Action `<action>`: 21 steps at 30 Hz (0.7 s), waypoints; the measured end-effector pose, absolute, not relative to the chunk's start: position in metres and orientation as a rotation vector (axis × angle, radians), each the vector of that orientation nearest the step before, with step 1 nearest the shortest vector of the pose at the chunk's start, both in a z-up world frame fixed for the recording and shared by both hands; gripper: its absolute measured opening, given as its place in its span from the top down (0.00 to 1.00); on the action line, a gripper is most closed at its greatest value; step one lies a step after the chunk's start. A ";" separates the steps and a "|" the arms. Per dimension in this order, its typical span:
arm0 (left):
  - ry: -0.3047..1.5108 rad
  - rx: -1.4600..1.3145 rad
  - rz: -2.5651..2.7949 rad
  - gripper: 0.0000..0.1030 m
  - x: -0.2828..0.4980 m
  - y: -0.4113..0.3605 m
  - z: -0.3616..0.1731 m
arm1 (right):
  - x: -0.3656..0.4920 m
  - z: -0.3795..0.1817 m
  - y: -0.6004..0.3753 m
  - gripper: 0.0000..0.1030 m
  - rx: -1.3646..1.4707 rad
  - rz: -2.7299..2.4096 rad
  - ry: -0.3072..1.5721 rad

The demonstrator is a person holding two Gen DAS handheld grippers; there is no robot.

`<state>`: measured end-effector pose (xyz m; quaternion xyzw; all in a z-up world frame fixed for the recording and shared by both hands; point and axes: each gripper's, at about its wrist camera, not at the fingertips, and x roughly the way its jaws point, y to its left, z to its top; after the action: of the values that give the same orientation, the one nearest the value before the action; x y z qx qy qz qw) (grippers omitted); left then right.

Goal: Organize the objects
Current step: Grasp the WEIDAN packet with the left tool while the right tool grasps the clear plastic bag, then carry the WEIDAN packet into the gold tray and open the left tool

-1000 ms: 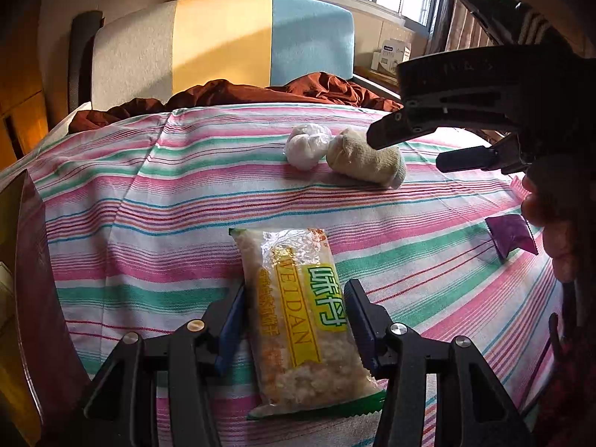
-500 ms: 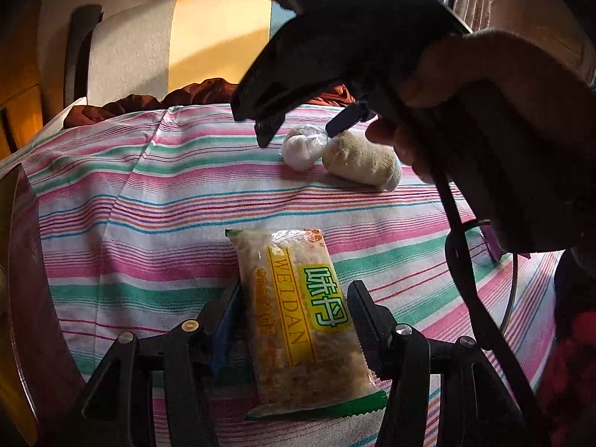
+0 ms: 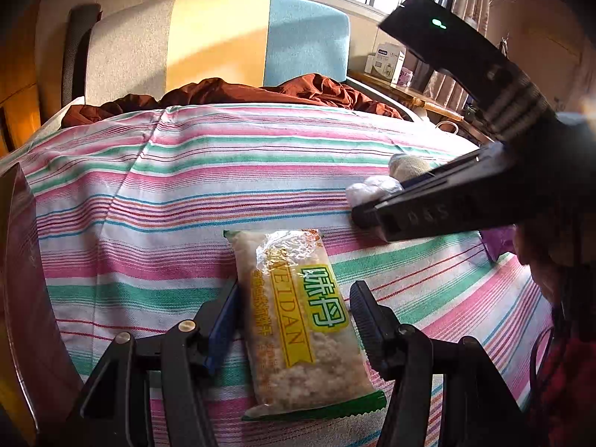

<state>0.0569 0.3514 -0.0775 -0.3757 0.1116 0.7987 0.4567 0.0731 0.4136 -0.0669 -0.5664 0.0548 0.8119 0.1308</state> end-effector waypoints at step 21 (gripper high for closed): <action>0.356 -0.898 2.017 0.45 0.057 0.355 -0.078 | 0.069 -0.071 0.425 0.65 -1.631 2.381 0.149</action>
<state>0.0567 0.3551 -0.0778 -0.3612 0.1432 0.8111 0.4371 0.0690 0.4253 -0.0710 -0.5599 0.0510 0.8174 0.1256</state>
